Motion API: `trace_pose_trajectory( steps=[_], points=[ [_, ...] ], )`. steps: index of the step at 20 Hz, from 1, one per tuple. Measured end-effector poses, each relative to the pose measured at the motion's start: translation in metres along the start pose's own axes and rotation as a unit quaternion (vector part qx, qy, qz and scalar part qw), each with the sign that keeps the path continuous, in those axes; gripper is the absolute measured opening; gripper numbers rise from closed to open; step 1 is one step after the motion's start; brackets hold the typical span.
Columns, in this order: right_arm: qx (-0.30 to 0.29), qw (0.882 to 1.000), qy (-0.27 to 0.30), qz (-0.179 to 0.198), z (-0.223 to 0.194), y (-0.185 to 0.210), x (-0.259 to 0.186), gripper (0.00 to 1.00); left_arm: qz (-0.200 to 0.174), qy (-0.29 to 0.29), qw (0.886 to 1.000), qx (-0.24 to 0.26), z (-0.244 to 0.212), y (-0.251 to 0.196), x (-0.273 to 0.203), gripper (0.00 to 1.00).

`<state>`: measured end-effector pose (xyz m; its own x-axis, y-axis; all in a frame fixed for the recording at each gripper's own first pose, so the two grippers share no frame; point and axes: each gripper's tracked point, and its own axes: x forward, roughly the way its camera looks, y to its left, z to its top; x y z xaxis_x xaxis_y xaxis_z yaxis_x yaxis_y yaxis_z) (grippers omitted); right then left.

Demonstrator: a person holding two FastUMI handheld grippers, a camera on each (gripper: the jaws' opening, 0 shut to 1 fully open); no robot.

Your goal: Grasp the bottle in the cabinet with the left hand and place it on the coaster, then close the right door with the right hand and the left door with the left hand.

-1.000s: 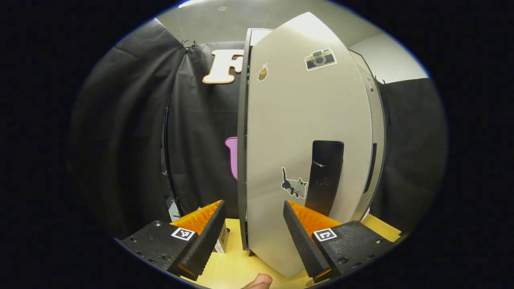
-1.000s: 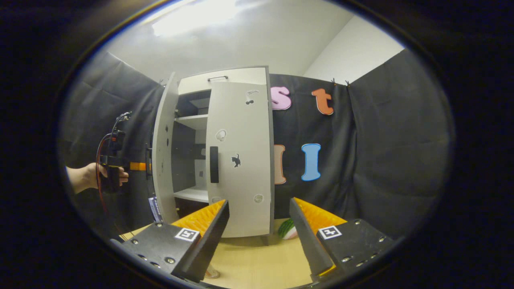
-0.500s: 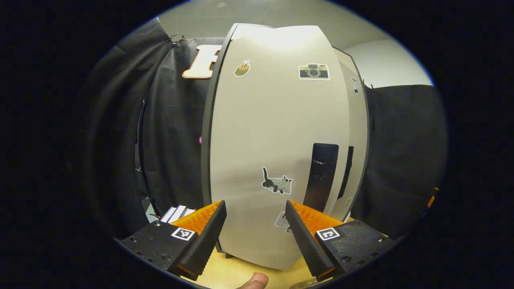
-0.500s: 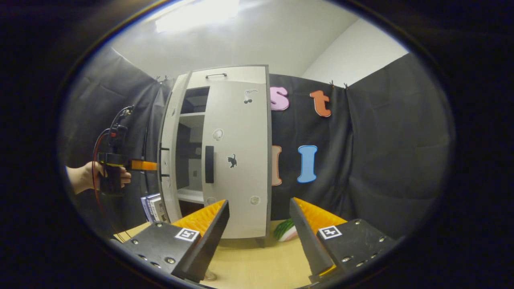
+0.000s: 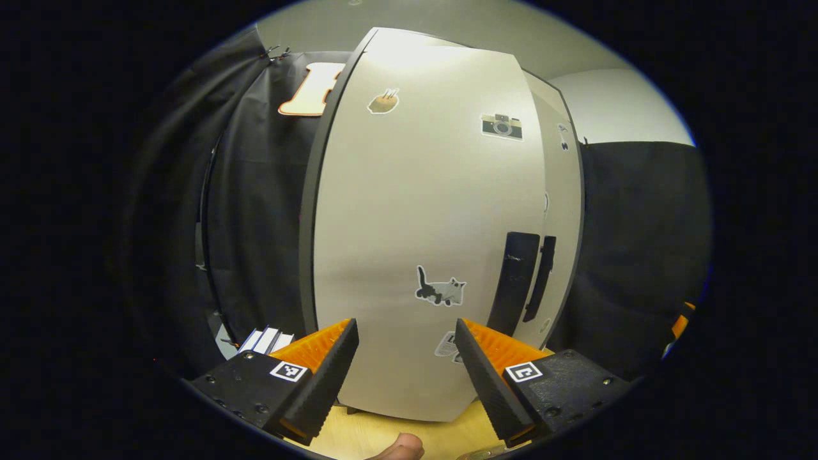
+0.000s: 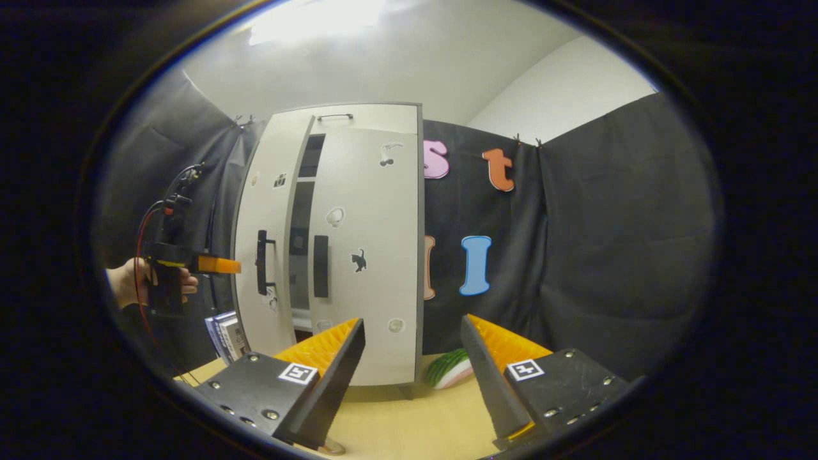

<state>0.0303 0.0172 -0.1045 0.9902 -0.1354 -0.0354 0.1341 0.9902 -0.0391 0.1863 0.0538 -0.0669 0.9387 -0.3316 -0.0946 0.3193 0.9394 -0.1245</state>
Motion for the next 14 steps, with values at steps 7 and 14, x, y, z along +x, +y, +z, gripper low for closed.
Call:
trace_pose_trajectory(
  steps=[7, 14],
  points=[
    [0.022, 1.0, 0.015, 0.001, -0.01, 0.031, 0.015, 0.92, -0.024, -0.018, 0.999, 0.018, -0.007, 0.002, -0.002, 0.97],
    [0.021, 1.0, 0.006, 0.005, 0.006, 0.041, 0.04, 0.89, -0.016, -0.014, 0.999, 0.026, -0.015, 0.013, -0.012, 0.96]
  ],
)
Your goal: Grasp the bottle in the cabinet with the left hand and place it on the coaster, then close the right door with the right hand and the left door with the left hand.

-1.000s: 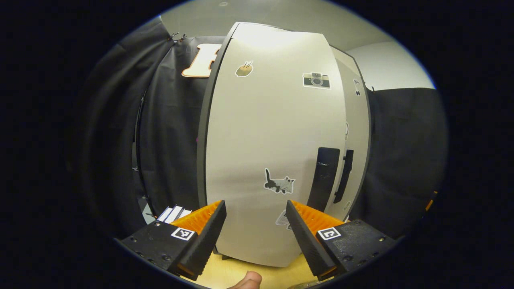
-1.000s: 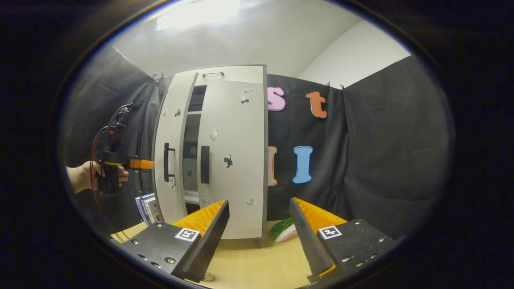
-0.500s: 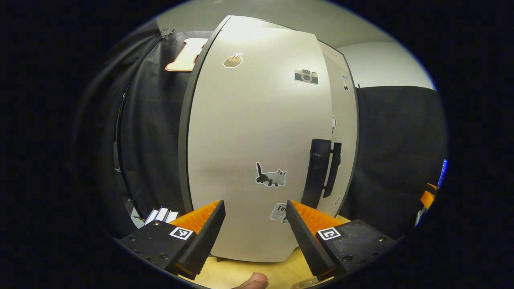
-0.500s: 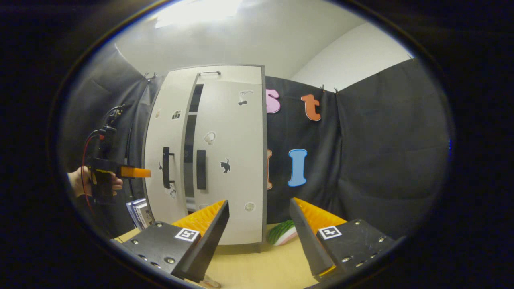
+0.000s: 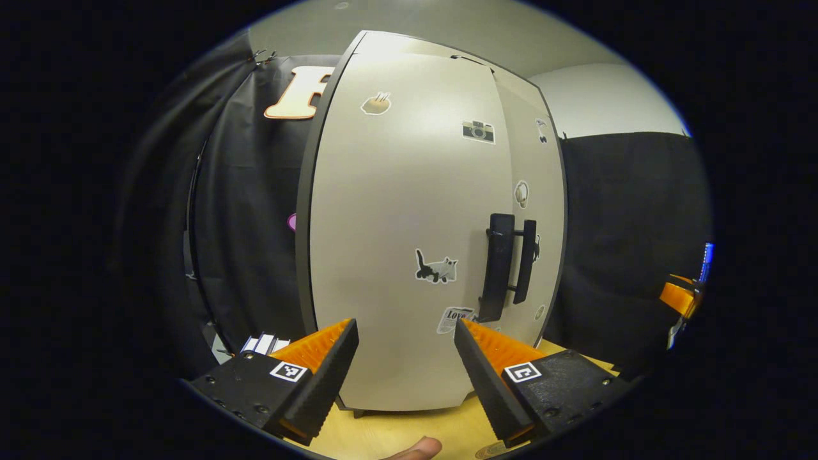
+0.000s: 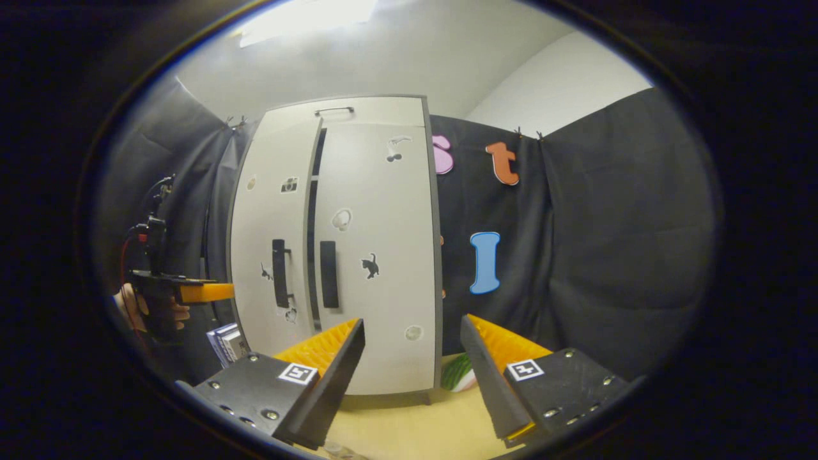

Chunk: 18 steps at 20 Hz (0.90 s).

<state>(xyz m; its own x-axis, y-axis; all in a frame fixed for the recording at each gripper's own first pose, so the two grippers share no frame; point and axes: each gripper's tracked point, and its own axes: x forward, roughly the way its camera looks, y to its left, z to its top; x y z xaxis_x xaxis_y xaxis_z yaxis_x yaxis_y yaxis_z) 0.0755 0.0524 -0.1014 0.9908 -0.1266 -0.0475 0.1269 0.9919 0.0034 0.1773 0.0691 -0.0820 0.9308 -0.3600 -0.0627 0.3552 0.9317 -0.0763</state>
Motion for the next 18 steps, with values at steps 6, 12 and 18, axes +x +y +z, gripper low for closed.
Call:
trace_pose_trajectory(
  steps=[6, 12, 18],
  points=[
    [0.007, 1.0, -0.004, 0.009, 0.007, 0.003, 0.007, 0.92, 0.057, -0.008, 0.998, -0.019, -0.011, 0.01, -0.021, 0.96],
    [-0.005, 1.0, 0.006, 0.01, 0.01, -0.014, 0.011, 0.92, 0.121, 0.021, 0.992, 0.002, -0.04, -0.024, -0.052, 0.96],
    [-0.012, 1.0, -0.008, 0.007, 0.035, -0.038, 0.012, 0.93, 0.116, 0.023, 0.992, 0.031, -0.033, -0.08, -0.065, 0.96]
  ],
)
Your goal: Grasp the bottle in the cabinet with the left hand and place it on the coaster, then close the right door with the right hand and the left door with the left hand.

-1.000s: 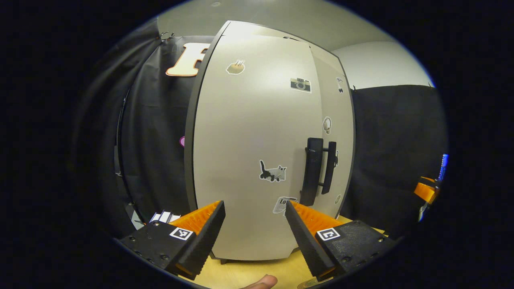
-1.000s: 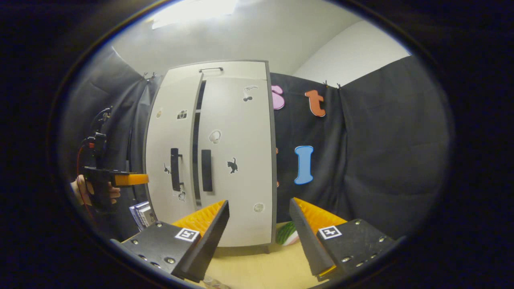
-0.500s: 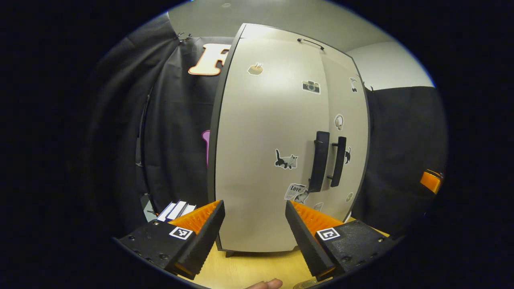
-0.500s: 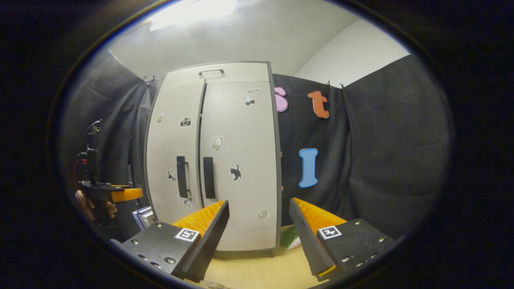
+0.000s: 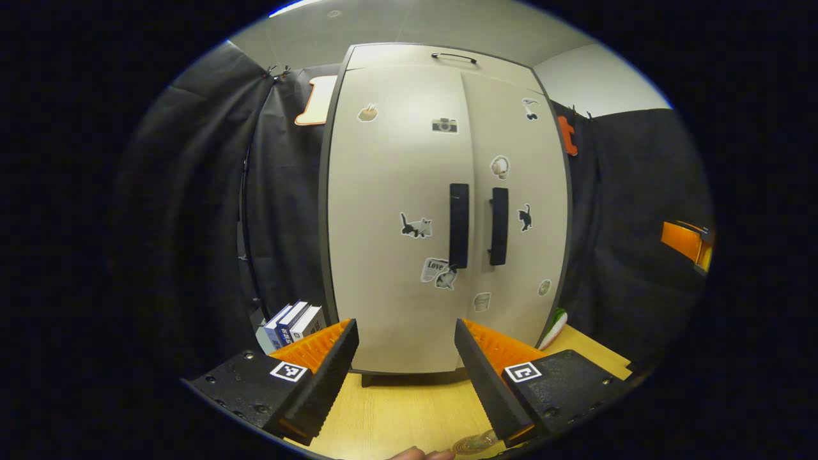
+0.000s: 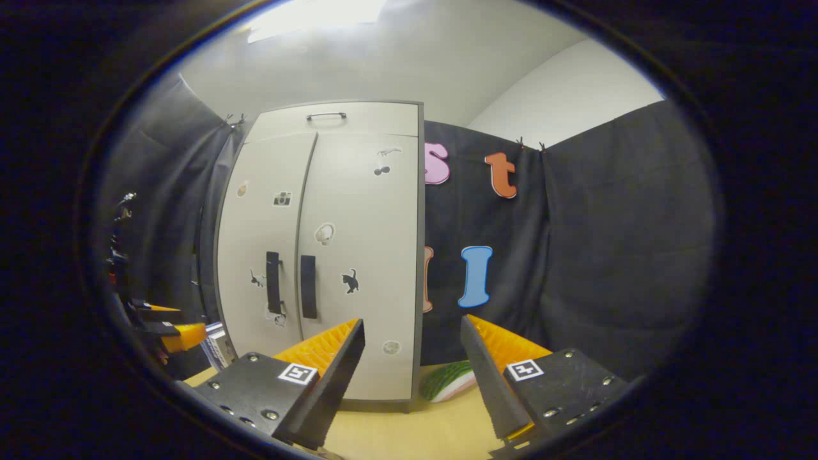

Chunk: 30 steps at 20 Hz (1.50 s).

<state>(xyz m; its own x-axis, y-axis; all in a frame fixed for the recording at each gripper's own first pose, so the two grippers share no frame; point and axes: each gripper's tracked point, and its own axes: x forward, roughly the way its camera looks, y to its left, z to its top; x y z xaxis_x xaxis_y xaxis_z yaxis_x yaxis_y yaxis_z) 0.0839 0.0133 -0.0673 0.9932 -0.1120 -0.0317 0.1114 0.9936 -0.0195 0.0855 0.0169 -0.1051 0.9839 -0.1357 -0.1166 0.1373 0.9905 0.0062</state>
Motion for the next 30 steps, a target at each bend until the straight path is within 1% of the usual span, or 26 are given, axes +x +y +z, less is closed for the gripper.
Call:
trace_pose_trajectory(
  steps=[2, 3, 6, 7, 8, 9, 10, 11, 12, 13, 14, 15, 16, 17, 18, 23, 26, 30],
  points=[
    [0.016, 1.0, -0.002, -0.004, 0.004, -0.009, -0.004, 0.92, -0.002, 0.004, 1.0, 0.01, 0.003, -0.014, 0.0, 0.96],
    [0.007, 1.0, -0.006, -0.006, 0.005, -0.012, -0.006, 0.92, -0.005, 0.003, 1.0, 0.009, 0.006, -0.021, 0.001, 0.96],
    [-0.023, 1.0, -0.005, 0.006, 0.002, -0.018, -0.01, 0.92, -0.003, -0.004, 1.0, 0.016, 0.014, -0.028, 0.003, 0.96],
    [-0.019, 1.0, -0.003, 0.007, 0.003, -0.021, -0.009, 0.89, -0.006, 0.003, 1.0, 0.019, 0.012, -0.03, 0.002, 0.95],
    [-0.008, 1.0, 0.002, 0.008, 0.003, -0.023, -0.009, 0.92, -0.007, 0.008, 1.0, 0.023, 0.011, -0.032, 0.0, 0.96],
    [0.003, 1.0, 0.001, 0.009, 0.005, -0.025, -0.009, 0.93, -0.007, 0.009, 1.0, 0.026, 0.011, -0.032, -0.002, 0.96],
    [0.008, 1.0, -0.006, 0.014, 0.011, -0.024, -0.009, 0.92, -0.006, 0.002, 1.0, 0.029, 0.016, -0.033, -0.004, 0.96],
    [0.007, 1.0, -0.011, 0.016, 0.013, -0.025, -0.008, 0.89, -0.005, -0.008, 0.999, 0.031, 0.022, -0.034, -0.004, 0.96],
    [0.003, 1.0, -0.013, 0.016, 0.012, -0.029, -0.007, 0.92, -0.006, -0.019, 0.999, 0.031, 0.028, -0.036, -0.006, 0.97],
    [0.001, 1.0, -0.012, 0.015, 0.012, -0.032, -0.006, 0.89, -0.005, -0.028, 0.999, 0.026, 0.034, -0.037, -0.007, 0.96],
    [0.001, 1.0, -0.012, 0.019, 0.012, -0.033, -0.004, 0.92, -0.01, -0.035, 0.999, 0.018, 0.039, -0.042, -0.007, 0.96],
    [0.003, 1.0, -0.013, 0.023, 0.013, -0.034, -0.002, 0.92, -0.02, -0.039, 0.999, 0.011, 0.044, -0.05, -0.006, 0.96],
    [0.007, 1.0, -0.013, 0.026, 0.014, -0.035, 0.0, 0.9, -0.02, -0.043, 0.999, 0.007, 0.048, -0.051, -0.006, 0.96],
    [0.01, 1.0, -0.013, 0.026, 0.016, -0.038, 0.001, 0.92, -0.014, -0.047, 0.999, 0.003, 0.054, -0.051, -0.005, 0.96],
    [0.012, 0.999, -0.016, 0.025, 0.019, -0.042, 0.003, 0.92, -0.015, -0.049, 0.999, 0.001, 0.057, -0.055, -0.003, 0.96],
    [0.029, 0.998, -0.029, 0.037, 0.031, -0.048, 0.006, 0.92, -0.011, -0.04, 0.999, 0.005, 0.058, -0.068, 0.004, 0.96],
    [0.024, 0.999, -0.028, 0.039, 0.03, -0.055, 0.008, 0.92, -0.016, -0.043, 0.999, 0.005, 0.059, -0.079, 0.006, 0.96],
    [0.018, 0.999, -0.02, 0.039, 0.026, -0.062, 0.009, 0.92, -0.019, -0.051, 0.998, 0.02, 0.062, -0.095, 0.008, 0.96]
  ],
)
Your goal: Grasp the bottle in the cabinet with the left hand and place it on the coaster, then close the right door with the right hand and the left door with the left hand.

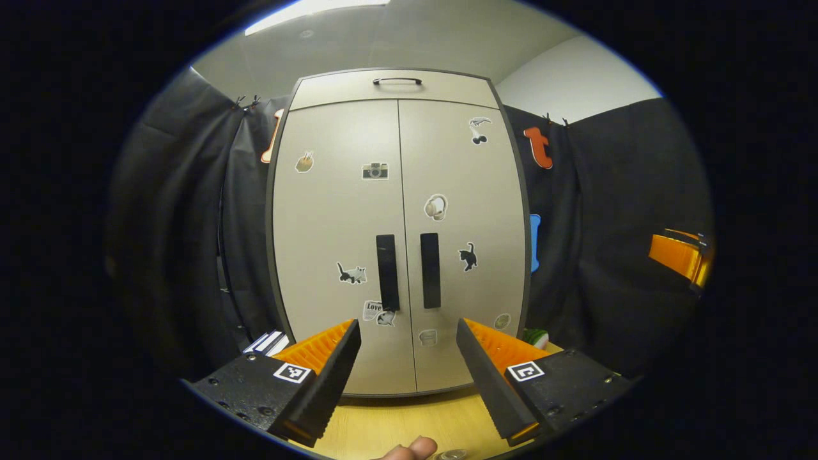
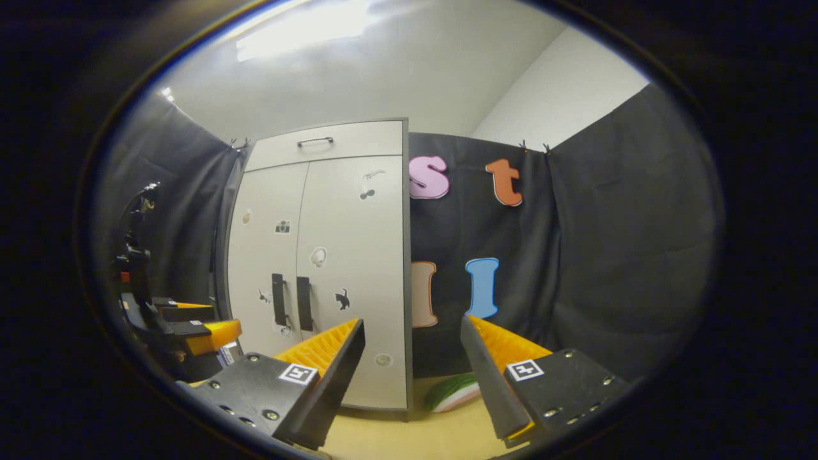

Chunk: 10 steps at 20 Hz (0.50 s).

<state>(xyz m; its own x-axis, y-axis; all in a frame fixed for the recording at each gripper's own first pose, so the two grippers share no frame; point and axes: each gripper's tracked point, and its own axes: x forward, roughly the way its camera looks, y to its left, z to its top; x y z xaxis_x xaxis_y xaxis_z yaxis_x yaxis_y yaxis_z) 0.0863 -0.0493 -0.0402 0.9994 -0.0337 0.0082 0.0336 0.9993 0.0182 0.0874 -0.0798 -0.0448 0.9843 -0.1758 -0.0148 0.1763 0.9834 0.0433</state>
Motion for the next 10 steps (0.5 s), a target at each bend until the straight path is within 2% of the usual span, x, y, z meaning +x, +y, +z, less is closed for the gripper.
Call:
trace_pose_trajectory(
  steps=[4, 10],
  points=[
    [-0.001, 1.0, 0.004, 0.015, 0.002, -0.002, -0.002, 0.92, -0.002, -0.004, 1.0, -0.011, 0.0, -0.014, 0.003, 0.96],
    [0.012, 1.0, -0.007, 0.002, 0.006, -0.016, -0.003, 0.92, -0.006, -0.011, 1.0, 0.001, 0.009, -0.019, 0.004, 0.96]
  ],
)
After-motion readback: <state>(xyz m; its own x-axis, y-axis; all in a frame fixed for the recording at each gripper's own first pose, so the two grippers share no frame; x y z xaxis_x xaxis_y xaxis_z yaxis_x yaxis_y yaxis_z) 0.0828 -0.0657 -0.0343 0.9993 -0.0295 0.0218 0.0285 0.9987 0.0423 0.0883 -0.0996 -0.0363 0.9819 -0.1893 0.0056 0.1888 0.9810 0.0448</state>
